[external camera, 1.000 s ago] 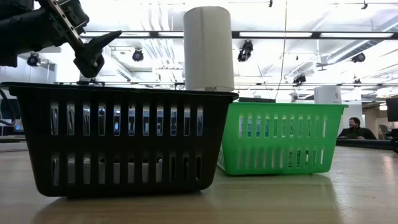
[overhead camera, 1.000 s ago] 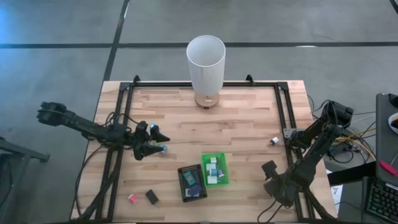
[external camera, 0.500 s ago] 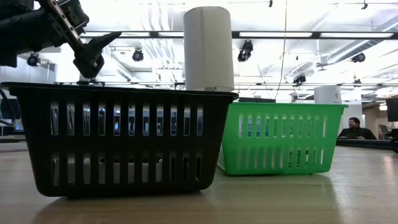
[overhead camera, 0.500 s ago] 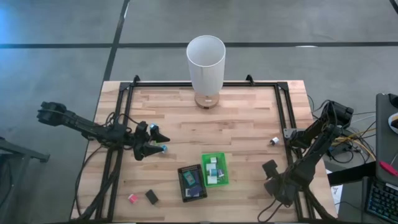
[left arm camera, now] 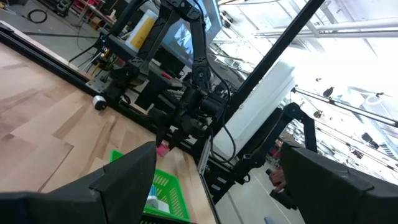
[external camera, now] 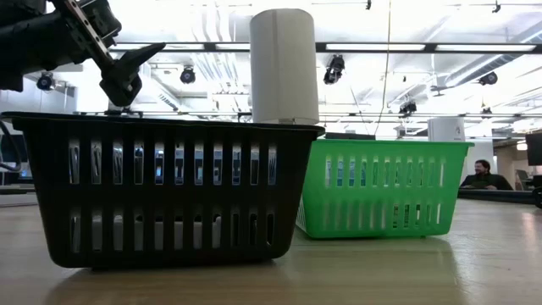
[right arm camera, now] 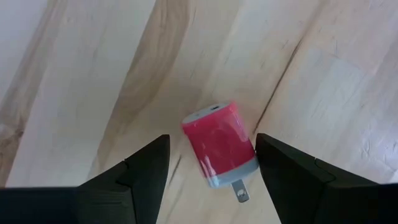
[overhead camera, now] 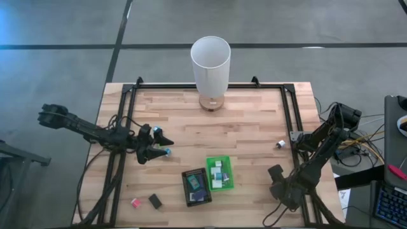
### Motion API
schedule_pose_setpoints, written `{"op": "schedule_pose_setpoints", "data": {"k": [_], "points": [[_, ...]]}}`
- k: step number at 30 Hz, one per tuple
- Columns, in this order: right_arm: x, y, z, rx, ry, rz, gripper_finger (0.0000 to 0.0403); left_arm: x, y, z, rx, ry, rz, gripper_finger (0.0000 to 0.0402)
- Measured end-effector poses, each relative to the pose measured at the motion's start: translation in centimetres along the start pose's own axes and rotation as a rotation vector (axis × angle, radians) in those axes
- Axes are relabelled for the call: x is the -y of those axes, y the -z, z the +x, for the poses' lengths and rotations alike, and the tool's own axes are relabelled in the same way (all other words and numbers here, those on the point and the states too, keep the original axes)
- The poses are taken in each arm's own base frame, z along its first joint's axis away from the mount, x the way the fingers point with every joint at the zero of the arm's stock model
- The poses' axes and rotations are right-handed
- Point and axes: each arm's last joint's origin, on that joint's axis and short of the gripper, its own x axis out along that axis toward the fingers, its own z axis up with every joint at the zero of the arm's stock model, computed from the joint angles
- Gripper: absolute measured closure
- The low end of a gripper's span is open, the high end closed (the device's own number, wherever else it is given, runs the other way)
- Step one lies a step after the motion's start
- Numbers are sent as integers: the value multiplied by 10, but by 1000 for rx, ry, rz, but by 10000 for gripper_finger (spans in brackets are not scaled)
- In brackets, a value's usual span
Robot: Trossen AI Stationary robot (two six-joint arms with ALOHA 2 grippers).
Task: Pick & Place Office items
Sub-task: Put the right pink charger adapter into the green bin
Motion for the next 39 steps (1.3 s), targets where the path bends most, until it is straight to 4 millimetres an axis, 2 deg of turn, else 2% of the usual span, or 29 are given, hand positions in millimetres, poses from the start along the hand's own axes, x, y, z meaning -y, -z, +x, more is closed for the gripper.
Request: {"op": "schedule_pose_setpoints", "data": {"k": [10,21,31,39], "points": [[0,0,0,-1,0,-4,188,0,0,0,-1,1,0,62],[1,2,8,49,-38,-21,281,1,1,0,-4,5,-5,62],[3,1,9,57,-35,129,283,1,1,0,-4,5,-5,62],[4,-10,3,231,111,289,283,0,0,0,5,-6,37,62]]}}
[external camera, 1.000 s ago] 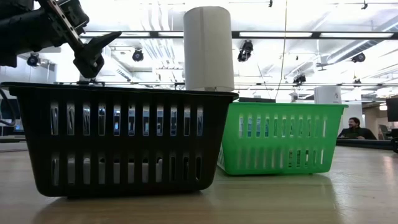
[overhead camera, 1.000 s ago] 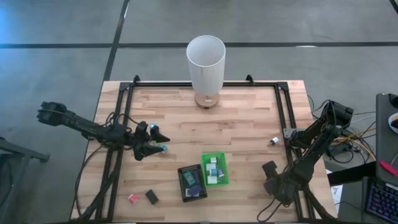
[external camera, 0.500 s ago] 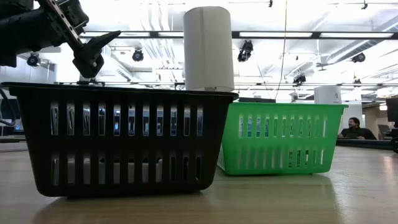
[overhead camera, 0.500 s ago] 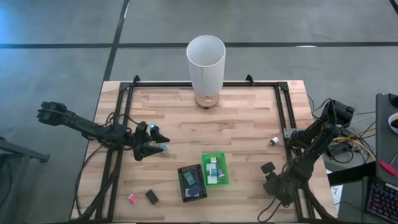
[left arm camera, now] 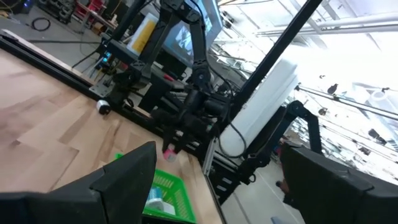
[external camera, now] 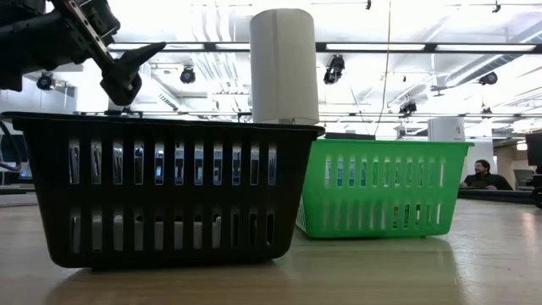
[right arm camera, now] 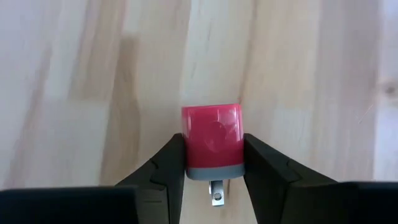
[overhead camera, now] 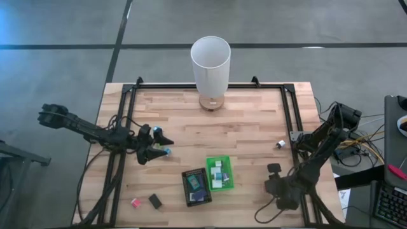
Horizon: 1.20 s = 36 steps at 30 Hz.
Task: Pick & Place Office items
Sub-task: Put the right pink charger adapter into the green bin
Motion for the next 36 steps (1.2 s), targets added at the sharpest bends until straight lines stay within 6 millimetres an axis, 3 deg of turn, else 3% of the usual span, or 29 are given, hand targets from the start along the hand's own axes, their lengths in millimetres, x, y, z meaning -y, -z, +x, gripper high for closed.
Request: {"op": "schedule_pose_setpoints", "data": {"k": [8,14,24,36], "points": [[-2,-17,-4,385,140,227,283,3,-5,3,25,1,98,62],[-7,-36,-11,675,191,276,283,9,-14,8,73,-12,123,62],[-11,-73,-5,756,93,297,283,10,-12,8,66,0,40,62],[4,-115,24,626,46,250,283,14,-9,8,47,22,31,62]]}}
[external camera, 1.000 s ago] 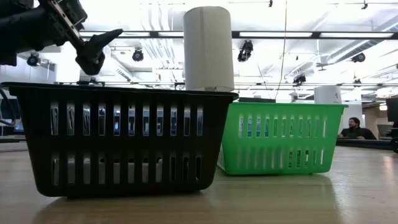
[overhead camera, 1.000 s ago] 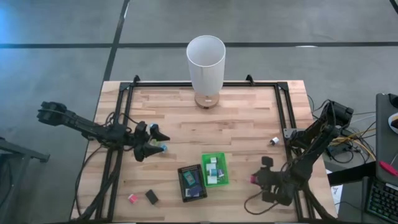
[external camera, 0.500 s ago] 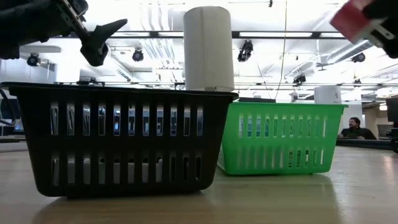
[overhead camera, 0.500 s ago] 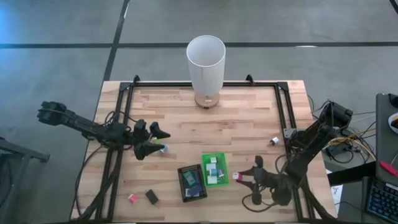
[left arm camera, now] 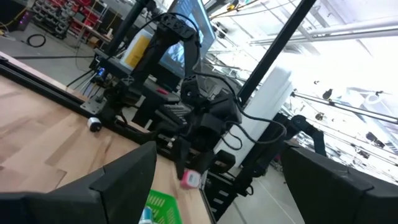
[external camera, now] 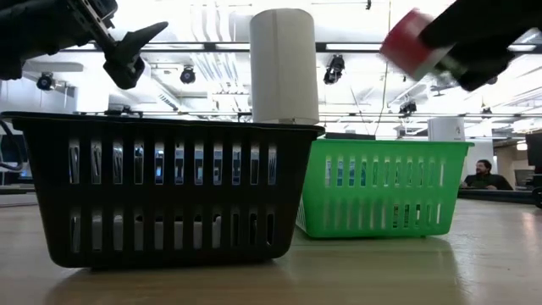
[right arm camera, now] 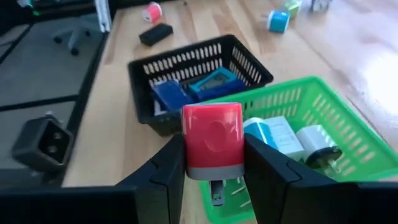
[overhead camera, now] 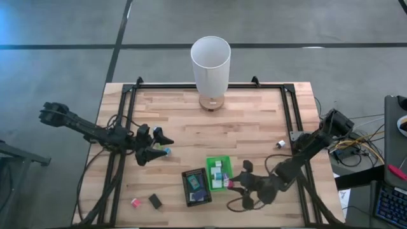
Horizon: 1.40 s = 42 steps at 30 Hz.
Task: Pick & Place Office items
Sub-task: Put the right pink charger adapter into the green bin, then put the white black charger adapter into the green bin
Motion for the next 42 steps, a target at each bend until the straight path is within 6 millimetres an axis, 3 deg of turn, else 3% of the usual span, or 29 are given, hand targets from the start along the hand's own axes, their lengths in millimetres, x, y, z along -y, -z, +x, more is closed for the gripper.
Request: {"op": "schedule_pose_setpoints", "data": {"k": [11,23,32,42], "points": [[24,-12,37,-112,45,34,283,0,2,-1,-13,1,-2,62],[24,-25,42,-161,39,38,282,0,3,-1,-18,-3,-5,62],[25,-23,42,-163,48,111,148,0,3,-1,-16,-2,-8,62],[28,-22,38,-198,75,58,117,0,3,-1,-16,-2,3,62]]}}
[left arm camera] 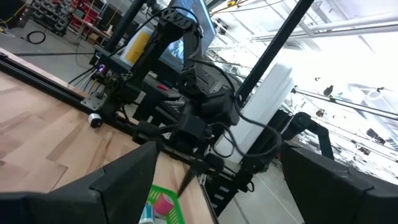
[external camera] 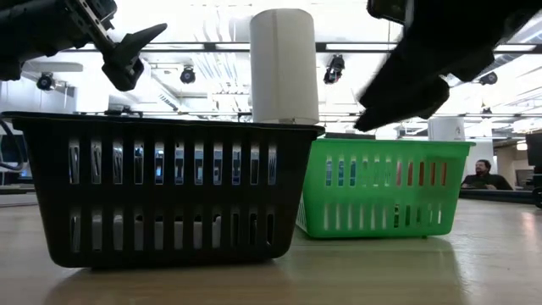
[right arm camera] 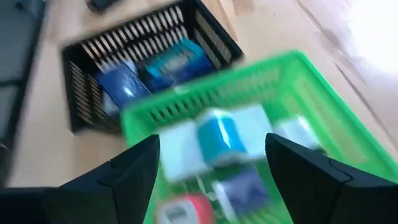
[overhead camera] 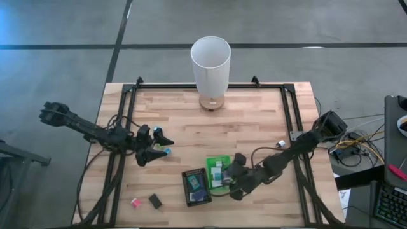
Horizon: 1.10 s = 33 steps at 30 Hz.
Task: Pick & Place Office items
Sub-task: Put the white black charger adapter into the green bin
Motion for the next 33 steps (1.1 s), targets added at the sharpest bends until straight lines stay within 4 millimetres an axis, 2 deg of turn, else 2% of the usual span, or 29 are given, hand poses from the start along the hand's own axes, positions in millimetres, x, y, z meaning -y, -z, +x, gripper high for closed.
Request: {"op": "schedule_pose_setpoints", "data": {"k": [5,11,15,19,22,26,30,33], "points": [[21,9,-23,-232,195,8,129,0,0,0,0,0,0,62],[41,4,-78,-570,543,171,149,0,0,0,0,0,0,62],[43,-5,-104,-682,696,200,158,0,0,0,0,0,0,62],[41,-7,-107,-695,689,160,164,0,0,0,0,-1,-1,62],[45,0,-105,-715,692,53,166,0,0,0,0,0,-3,62],[59,17,-99,-717,763,-93,166,0,0,0,0,-1,-3,62],[75,39,-95,-754,841,-151,165,0,0,0,-1,0,-3,62],[86,54,-94,-846,861,-181,165,0,0,0,0,0,-3,62]]}}
